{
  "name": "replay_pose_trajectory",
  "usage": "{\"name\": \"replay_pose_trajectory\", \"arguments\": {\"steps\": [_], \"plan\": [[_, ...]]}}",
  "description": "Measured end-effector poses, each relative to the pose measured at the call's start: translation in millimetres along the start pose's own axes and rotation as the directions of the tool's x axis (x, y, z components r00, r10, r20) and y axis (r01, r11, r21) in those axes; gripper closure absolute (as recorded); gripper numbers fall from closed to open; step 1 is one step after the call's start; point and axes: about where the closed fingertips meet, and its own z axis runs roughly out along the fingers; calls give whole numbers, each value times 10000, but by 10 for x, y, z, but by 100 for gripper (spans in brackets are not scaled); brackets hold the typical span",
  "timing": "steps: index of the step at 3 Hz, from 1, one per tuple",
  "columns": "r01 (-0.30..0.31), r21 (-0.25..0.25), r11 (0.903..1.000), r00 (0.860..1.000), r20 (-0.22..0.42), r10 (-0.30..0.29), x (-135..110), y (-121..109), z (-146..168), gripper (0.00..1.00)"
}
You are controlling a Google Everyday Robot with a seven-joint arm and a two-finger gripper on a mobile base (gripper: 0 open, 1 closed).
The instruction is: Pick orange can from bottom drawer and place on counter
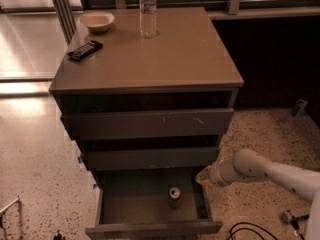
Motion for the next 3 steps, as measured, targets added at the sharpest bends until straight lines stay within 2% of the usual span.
{"name": "replay_pose_trajectory", "arguments": {"steps": [1,2,3], "plan": [[-414,-409,9983,9988,259,425,404,122,537,100],[-413,-410,9983,9988,259,424,405,122,538,100],[-93,-454,9989,9996,271,105,550,148,778,100]]}}
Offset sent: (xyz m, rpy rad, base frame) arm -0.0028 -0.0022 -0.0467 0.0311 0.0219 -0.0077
